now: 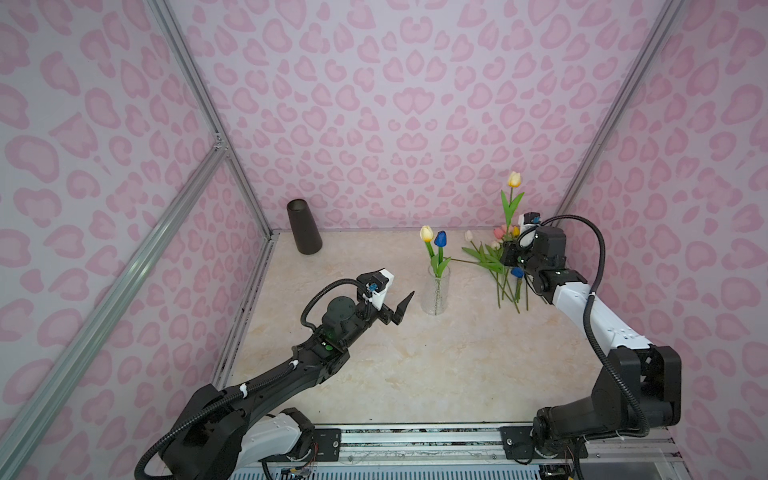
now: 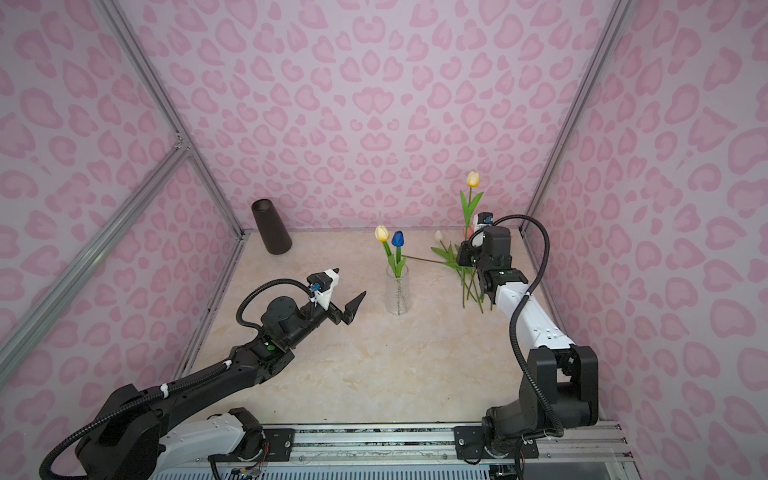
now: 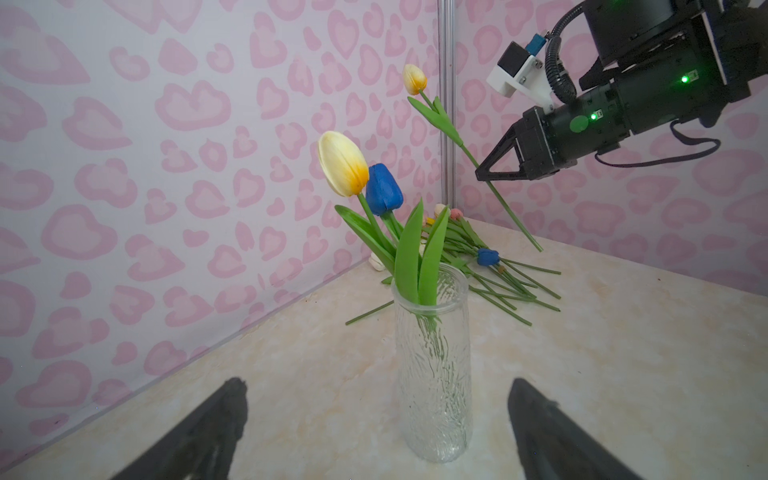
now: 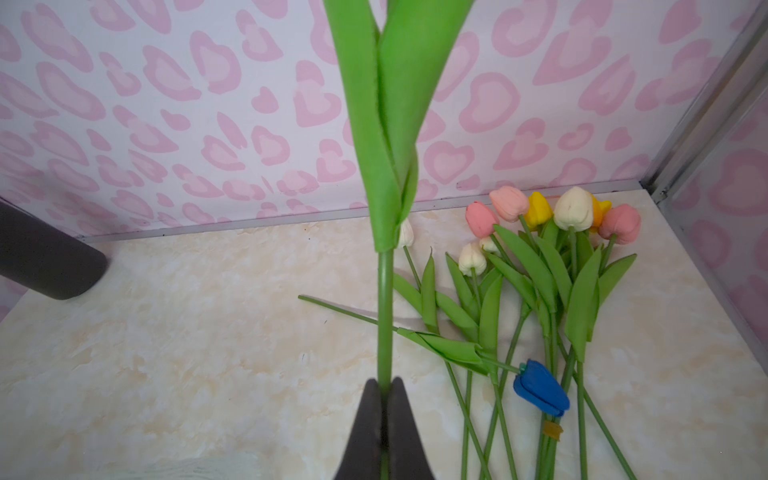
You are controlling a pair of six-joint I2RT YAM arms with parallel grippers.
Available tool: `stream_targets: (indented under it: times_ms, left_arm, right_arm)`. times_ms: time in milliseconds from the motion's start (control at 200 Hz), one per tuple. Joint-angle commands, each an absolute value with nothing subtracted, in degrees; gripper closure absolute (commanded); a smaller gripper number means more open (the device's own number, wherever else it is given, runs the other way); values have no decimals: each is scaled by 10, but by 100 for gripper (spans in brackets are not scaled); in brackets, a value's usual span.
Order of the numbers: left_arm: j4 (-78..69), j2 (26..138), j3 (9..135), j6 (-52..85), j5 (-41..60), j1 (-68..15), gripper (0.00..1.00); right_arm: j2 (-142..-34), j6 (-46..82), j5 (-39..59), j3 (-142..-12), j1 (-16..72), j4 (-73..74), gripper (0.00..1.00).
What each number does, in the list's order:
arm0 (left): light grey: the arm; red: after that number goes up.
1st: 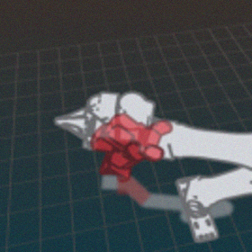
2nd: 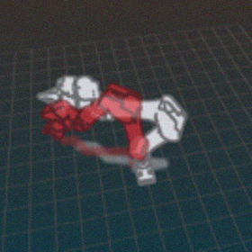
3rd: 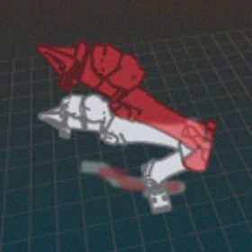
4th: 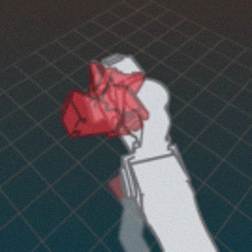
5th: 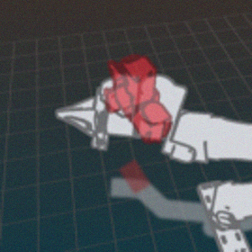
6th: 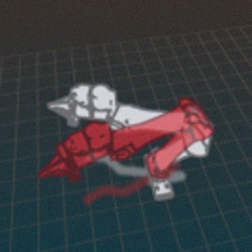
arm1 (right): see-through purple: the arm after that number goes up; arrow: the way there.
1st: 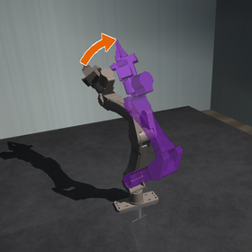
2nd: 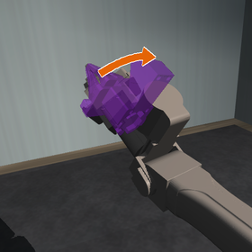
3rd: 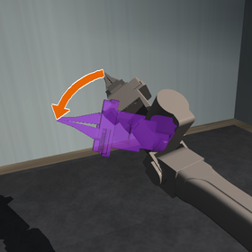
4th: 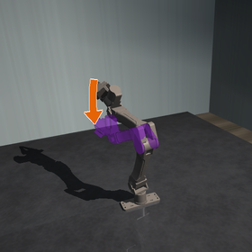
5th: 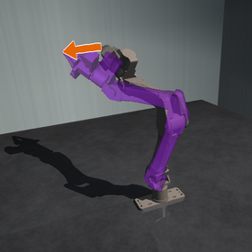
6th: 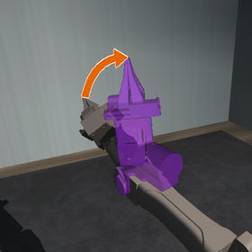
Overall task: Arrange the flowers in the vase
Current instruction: 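Lift the yellow tulip upright with the right gripper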
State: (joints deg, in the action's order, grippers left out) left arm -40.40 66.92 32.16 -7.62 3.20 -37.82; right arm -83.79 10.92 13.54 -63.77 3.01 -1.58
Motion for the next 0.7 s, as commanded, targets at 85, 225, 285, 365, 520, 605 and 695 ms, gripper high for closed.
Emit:
stream_targets:
  times_ms: [85, 225, 285, 365, 520, 605, 695]
  left_arm:
    - [-428, 662, 319, -85, 21, -378, 2]
    - [-436, 666, 321, -87, 21, -378, 2]
    - [-437, 668, 324, -89, 19, -378, 1]
    - [-440, 671, 326, -92, 16, -378, 1]
    - [-445, 677, 330, -92, 11, -378, 2]
    - [-444, 678, 332, -90, 15, -378, 1]
    - [-436, 679, 339, -94, 18, -378, 1]
  right_arm:
    - [-792, 120, 220, -609, 38, 64, 100]
    - [-750, 154, 294, -570, 60, 204, 100]
    - [-737, 158, 308, -554, 79, 264, 100]
    - [-730, 168, 319, -520, 114, 372, 100]
    - [-763, 196, 338, -487, 153, 521, 100]
    - [-789, 224, 347, -481, 157, 586, 100]
    - [-813, 236, 331, -465, 163, 649, 100]
